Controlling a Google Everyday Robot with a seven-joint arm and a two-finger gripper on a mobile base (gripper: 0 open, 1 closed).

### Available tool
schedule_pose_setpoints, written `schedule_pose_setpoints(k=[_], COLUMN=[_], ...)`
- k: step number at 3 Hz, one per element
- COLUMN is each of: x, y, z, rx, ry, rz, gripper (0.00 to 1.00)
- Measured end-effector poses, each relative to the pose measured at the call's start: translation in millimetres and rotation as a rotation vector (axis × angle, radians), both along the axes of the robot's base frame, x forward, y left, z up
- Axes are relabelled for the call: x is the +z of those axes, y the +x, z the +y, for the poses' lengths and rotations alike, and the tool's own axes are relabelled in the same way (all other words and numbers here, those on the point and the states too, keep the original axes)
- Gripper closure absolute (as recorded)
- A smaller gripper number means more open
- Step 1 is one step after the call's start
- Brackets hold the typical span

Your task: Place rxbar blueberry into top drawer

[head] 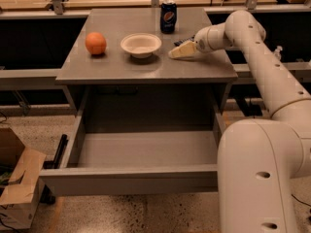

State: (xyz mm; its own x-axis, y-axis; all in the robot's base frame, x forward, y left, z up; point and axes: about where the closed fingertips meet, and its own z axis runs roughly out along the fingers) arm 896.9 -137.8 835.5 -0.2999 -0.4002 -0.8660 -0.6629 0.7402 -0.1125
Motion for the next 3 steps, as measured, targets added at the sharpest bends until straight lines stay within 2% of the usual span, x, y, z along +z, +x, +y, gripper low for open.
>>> schedule_pose_setpoints(k=[1,3], x=[-18.4,-9.0], y=[11.0,11.0], z=[14.5,14.5], rx=[0.01,0.01], ry=[0.061,0.061], rz=[0.037,0.037], gripper=[0.17,0.64])
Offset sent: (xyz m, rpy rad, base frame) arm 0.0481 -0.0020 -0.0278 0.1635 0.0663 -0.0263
